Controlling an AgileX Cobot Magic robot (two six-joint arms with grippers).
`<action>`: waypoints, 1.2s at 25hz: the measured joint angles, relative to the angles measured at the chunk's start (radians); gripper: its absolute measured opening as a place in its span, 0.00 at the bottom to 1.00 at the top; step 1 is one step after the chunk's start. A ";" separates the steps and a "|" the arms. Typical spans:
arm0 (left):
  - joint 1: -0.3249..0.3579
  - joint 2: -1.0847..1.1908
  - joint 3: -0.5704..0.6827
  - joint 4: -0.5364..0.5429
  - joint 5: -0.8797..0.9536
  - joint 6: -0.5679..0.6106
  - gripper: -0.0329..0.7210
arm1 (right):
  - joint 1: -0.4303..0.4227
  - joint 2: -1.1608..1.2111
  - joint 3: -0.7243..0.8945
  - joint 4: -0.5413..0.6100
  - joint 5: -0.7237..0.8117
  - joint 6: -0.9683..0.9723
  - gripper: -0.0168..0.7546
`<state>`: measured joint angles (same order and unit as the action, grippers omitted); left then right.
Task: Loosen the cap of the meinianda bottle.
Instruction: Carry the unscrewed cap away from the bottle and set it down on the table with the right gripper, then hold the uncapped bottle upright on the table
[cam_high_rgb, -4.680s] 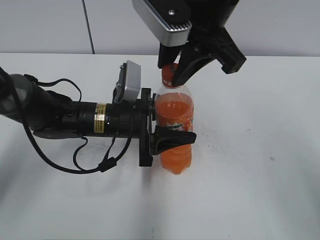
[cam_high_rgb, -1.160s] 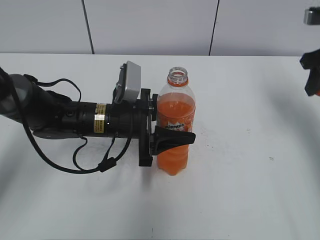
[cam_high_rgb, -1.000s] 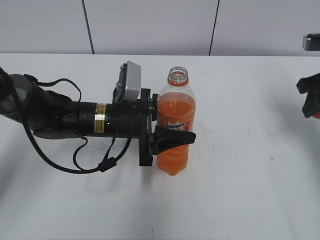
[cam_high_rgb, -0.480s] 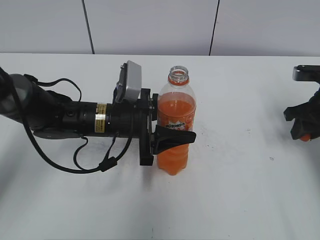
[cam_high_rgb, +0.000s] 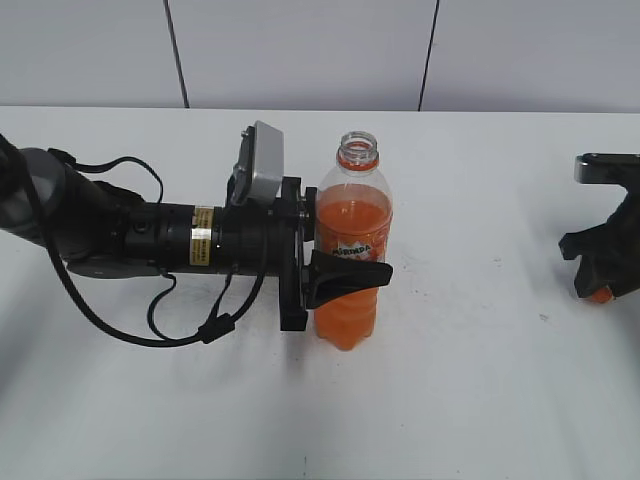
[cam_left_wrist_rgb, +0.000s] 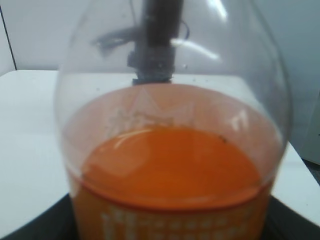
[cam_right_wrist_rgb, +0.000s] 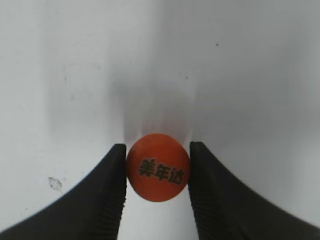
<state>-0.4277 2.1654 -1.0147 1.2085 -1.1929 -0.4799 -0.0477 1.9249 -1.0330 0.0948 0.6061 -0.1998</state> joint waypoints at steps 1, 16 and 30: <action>0.000 0.000 0.000 0.000 0.000 0.000 0.60 | 0.000 0.000 0.000 0.000 0.000 0.000 0.44; 0.000 0.000 0.000 0.000 -0.011 0.001 0.62 | 0.000 -0.025 0.000 0.059 0.022 0.000 0.68; 0.003 -0.059 0.048 0.019 0.003 0.000 0.75 | 0.000 -0.267 0.000 0.066 0.058 0.002 0.69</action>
<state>-0.4247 2.1061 -0.9671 1.2271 -1.1895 -0.4798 -0.0477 1.6577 -1.0330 0.1605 0.6646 -0.1978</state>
